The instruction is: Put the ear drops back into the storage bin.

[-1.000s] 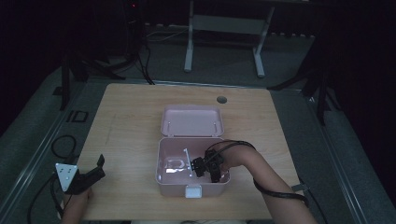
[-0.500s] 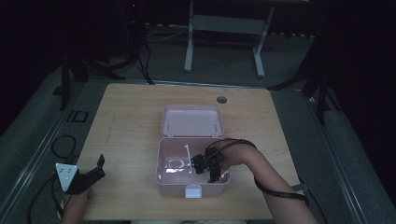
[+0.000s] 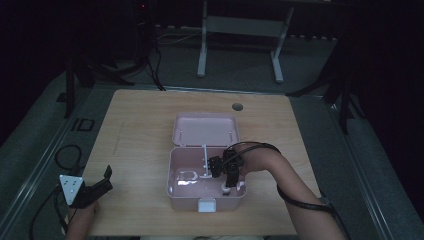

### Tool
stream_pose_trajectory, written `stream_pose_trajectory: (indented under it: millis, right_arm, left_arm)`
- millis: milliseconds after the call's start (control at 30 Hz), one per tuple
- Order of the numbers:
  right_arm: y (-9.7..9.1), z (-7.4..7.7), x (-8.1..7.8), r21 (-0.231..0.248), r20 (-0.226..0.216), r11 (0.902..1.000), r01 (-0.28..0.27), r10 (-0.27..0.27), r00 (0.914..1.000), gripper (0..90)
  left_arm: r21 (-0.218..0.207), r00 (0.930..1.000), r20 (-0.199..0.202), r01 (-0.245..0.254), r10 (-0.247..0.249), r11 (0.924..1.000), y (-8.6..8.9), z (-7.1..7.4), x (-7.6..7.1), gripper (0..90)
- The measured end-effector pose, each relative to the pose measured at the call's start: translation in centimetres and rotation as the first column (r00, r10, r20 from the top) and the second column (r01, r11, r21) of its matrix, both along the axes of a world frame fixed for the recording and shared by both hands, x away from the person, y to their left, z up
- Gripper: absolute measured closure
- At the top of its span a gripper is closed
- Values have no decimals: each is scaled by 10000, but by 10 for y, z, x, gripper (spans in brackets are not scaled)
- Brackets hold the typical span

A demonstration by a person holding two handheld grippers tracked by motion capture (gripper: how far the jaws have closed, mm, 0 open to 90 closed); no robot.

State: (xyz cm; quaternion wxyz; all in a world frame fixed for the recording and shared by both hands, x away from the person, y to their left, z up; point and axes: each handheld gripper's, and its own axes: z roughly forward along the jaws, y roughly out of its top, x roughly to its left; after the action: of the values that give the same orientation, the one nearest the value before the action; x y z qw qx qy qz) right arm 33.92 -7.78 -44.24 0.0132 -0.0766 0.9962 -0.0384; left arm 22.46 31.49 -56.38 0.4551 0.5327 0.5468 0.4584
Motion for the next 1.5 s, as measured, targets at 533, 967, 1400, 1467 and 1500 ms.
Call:
stream_pose_trajectory:
  millis: [533, 967, 1400, 1467, 1500]
  right_arm:
    - [-20, 42, 4, 2072, 634, 9764, 604, -750, 9952, 198]
    - [-58, 65, 12, 3120, 479, 9347, 1705, -1947, 9797, 138]
    - [-106, 54, 18, 3521, 474, 9023, 2486, -2824, 9581, 140]
    - [-113, 49, 19, 3666, 418, 8914, 2666, -3020, 9524, 140]
    - [-120, 44, 20, 3852, 375, 8784, 2829, -3212, 9463, 141]
  left_arm:
    - [0, 10000, 23, -14, 14, 10000, 0, 0, 0, 24]
    - [18, 10000, 17, -12, 12, 10000, -1, 0, 0, 24]
    - [9, 10000, 16, -22, 22, 10000, -1, 0, 0, 24]
    - [6, 10000, 15, -18, 18, 10000, -1, 0, 0, 24]
    - [5, 10000, 12, -17, 17, 10000, -1, 0, 0, 24]
